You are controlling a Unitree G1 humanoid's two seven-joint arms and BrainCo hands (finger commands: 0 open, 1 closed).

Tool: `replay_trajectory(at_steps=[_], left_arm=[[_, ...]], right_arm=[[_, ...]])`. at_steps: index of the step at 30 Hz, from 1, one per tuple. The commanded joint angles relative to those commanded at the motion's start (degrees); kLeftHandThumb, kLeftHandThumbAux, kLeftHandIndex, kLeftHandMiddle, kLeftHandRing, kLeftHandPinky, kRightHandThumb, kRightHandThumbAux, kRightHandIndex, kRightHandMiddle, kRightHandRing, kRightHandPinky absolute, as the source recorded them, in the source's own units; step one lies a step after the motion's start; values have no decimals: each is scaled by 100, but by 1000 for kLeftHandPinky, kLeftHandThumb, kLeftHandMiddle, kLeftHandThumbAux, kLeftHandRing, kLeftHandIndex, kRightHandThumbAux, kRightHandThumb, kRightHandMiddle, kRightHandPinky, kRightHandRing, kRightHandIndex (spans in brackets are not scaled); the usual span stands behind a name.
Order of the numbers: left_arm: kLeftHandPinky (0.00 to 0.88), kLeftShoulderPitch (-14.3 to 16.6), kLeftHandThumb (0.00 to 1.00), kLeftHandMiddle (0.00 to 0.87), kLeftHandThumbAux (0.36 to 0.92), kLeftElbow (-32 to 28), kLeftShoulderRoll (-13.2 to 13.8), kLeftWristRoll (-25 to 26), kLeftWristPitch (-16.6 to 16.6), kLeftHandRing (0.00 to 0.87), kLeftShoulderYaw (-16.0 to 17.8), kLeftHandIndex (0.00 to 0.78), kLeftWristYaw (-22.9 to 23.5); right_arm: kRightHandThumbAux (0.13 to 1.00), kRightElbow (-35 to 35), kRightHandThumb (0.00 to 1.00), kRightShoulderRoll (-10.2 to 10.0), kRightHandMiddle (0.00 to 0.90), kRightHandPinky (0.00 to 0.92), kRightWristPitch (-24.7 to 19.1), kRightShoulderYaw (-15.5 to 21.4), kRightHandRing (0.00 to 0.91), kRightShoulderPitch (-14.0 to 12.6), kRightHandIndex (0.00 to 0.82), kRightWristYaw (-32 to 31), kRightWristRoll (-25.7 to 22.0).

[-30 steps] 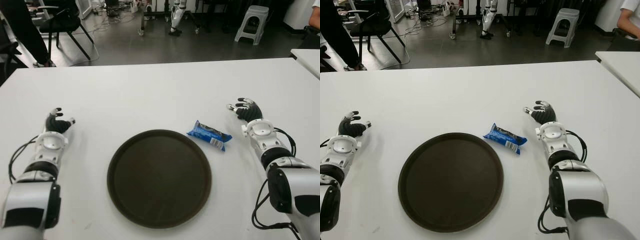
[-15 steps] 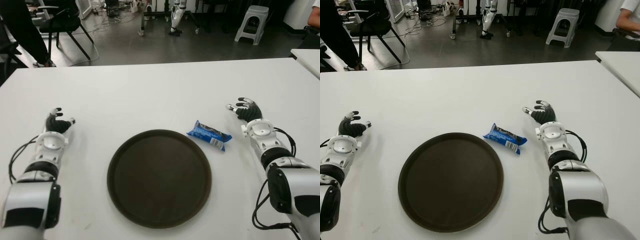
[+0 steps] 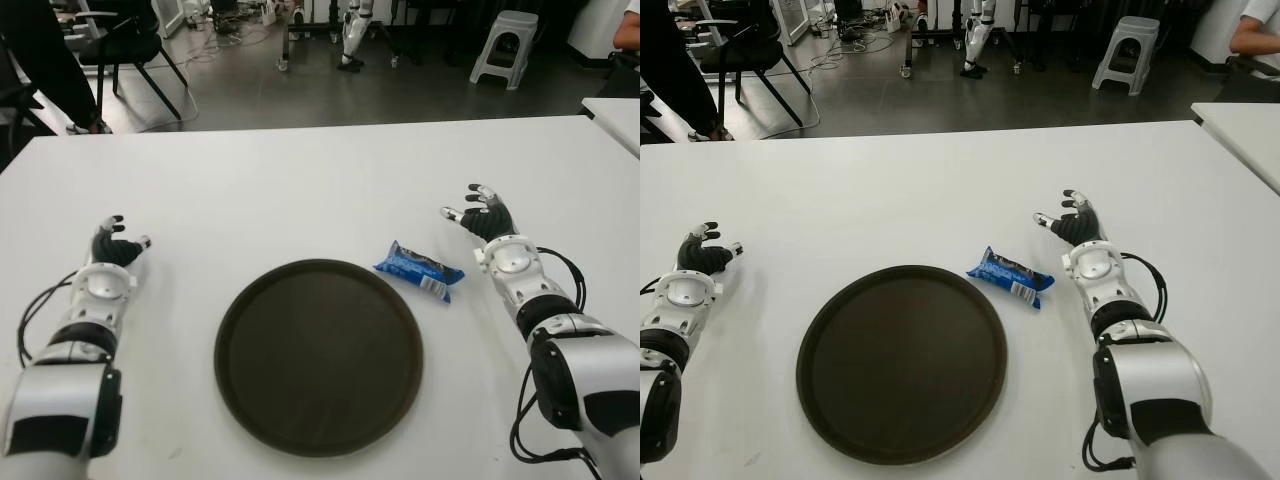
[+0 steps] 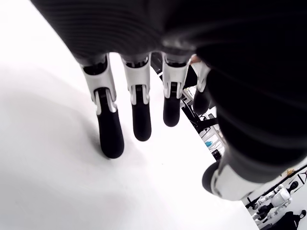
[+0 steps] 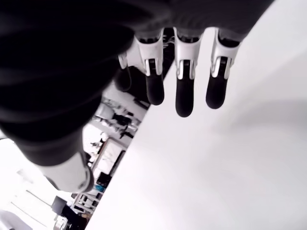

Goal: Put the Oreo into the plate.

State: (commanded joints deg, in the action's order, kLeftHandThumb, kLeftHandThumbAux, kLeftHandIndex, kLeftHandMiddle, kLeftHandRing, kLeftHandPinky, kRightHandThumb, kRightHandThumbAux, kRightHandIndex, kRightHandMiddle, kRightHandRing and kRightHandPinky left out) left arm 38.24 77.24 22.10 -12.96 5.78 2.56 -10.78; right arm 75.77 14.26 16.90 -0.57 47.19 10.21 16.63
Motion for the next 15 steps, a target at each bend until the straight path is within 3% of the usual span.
replay_trajectory(at_steps=[7,15], left_arm=[[217,3,230,145,724,3,6,-2,-30,184,-2,56,5],[213,-3,222,147,729,-2,2,-18,-2,182,-31,60,-13]], right_arm=[[703,-128,227,109,203,297,549,-411,237,-89,110,326,377],[692,-216,221,134,208,322,802,-627,252,-118,112,461,502]])
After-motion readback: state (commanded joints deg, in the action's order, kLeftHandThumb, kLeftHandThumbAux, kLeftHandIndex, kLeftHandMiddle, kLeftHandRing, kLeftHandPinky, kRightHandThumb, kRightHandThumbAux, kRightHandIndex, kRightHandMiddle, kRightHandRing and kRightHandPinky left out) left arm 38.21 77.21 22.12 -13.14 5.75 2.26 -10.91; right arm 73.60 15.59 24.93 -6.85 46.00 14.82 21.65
